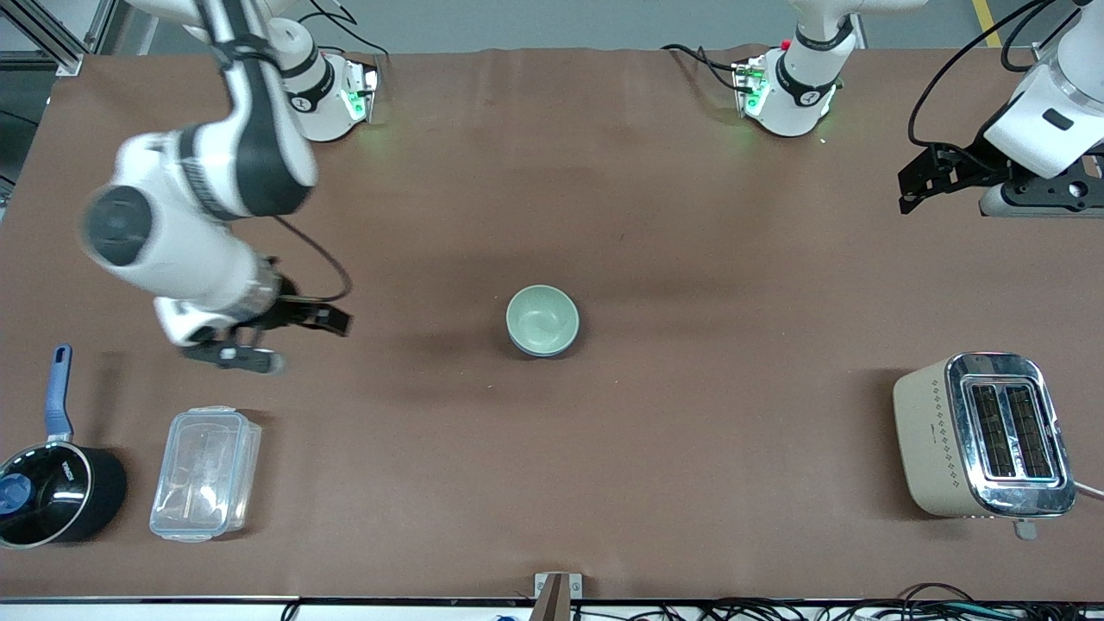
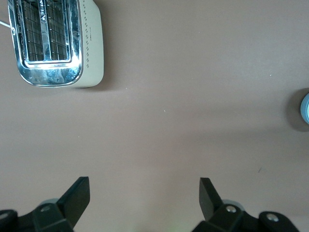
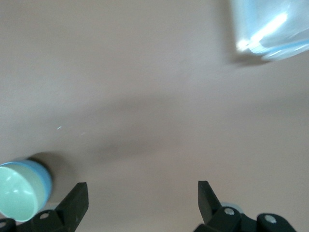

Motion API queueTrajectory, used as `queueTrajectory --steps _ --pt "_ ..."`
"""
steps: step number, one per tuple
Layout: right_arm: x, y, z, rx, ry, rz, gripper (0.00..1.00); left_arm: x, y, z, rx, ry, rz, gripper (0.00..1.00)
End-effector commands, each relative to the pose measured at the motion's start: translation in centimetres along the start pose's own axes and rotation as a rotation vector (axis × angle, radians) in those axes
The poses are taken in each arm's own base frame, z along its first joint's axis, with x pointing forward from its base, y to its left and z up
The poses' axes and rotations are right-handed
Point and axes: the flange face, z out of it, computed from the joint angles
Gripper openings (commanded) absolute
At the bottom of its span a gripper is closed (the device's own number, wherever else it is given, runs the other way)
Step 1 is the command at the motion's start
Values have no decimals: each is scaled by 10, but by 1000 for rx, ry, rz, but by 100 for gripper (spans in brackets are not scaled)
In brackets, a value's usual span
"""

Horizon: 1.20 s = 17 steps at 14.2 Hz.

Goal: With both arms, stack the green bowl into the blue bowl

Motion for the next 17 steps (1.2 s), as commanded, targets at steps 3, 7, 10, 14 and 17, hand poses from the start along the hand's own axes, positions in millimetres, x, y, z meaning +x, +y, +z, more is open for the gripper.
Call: queueTrajectory --steps 3,7,10,14,17 --pt "13 108 -54 -36 80 3 100 5 -2 1 -21 15 11 100" --pt "5 174 -101 -52 134 35 100 14 4 11 -44 4 16 100" --pt "1 207 -131 -42 132 17 100 16 5 15 -44 -4 17 100" --pt "-4 202 -159 -81 96 -11 100 16 2 15 -44 -4 13 100" --pt "-23 183 -182 -113 112 -63 100 16 1 14 -44 -2 11 100"
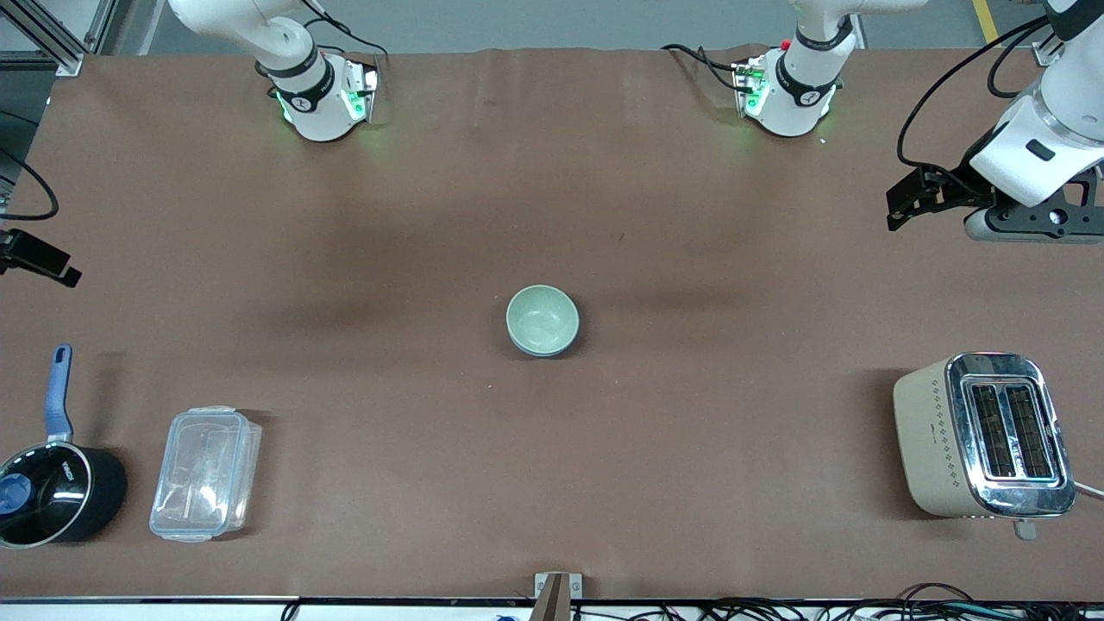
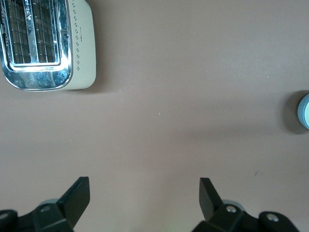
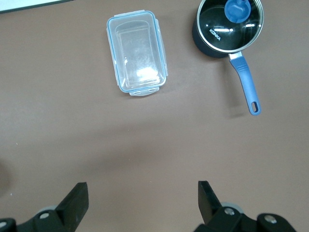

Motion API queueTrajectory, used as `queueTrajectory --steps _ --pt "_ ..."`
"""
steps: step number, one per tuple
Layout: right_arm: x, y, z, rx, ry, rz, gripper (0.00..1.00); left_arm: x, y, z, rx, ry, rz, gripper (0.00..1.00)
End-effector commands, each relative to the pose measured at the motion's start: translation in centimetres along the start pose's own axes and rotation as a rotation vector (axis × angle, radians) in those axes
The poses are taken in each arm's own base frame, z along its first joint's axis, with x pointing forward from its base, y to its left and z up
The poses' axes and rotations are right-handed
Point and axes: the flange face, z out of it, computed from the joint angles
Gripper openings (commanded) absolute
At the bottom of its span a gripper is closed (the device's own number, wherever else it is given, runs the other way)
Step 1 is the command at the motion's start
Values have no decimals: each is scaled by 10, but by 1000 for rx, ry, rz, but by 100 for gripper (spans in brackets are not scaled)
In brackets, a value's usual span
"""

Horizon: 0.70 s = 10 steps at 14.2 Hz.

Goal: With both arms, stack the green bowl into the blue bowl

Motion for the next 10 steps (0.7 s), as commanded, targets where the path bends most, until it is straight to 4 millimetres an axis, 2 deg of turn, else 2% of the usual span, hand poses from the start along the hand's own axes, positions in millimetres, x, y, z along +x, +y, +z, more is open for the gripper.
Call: queueTrajectory --steps 1,4,7,10 --pt "-23 -13 -32 -32 29 -21 100 2 -3 -5 -22 12 10 100" --pt "-43 -19 -43 -28 5 1 100 4 -4 -3 -19 9 9 100" --pt "-54 -16 -44 -28 -7 3 100 9 -6 -7 -13 17 6 100" --pt "-56 -9 -43 -23 -36 -3 100 12 -9 -4 -7 10 4 100"
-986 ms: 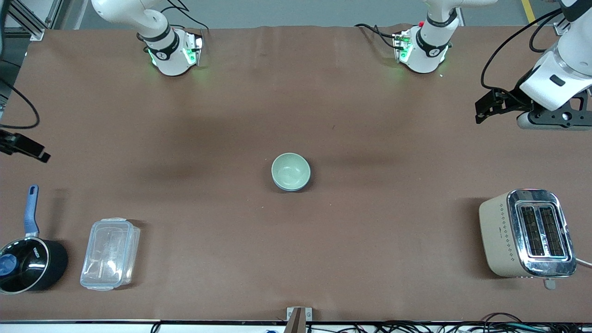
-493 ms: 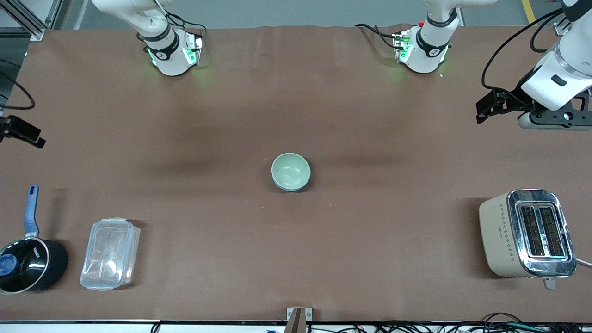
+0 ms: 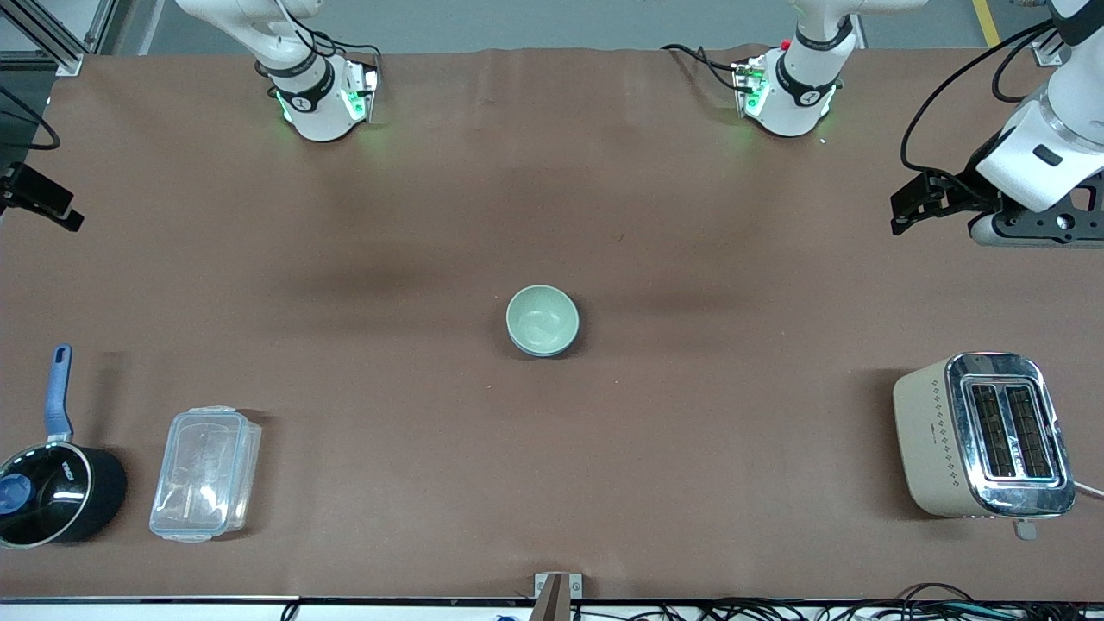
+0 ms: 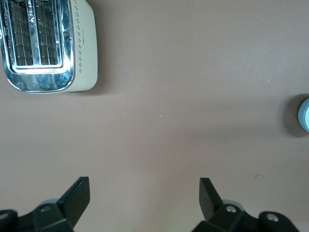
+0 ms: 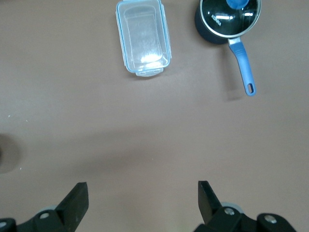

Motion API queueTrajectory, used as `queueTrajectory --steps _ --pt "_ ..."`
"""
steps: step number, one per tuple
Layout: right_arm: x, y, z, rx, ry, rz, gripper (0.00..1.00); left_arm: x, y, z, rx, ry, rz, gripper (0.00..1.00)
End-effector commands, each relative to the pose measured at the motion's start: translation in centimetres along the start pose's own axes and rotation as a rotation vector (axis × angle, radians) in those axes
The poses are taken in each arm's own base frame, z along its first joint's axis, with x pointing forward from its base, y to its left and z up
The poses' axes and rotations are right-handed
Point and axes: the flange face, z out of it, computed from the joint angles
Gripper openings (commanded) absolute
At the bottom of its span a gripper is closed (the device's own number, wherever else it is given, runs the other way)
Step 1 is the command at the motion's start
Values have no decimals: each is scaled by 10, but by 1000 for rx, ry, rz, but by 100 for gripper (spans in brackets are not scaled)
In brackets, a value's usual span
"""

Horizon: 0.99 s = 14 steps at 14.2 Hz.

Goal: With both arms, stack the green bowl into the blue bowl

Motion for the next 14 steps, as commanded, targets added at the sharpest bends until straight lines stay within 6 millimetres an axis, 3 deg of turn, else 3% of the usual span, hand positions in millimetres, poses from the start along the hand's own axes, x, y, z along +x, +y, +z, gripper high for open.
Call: queueTrajectory --steps 1,4,14 --pt "-9 10 1 -14 -9 -10 100 7 -5 -6 -4 10 9 100" --pt "-7 20 3 2 -10 -80 100 7 -6 -6 -5 11 6 100" --pt "-9 11 6 13 -30 -102 100 3 -13 -12 31 5 32 100"
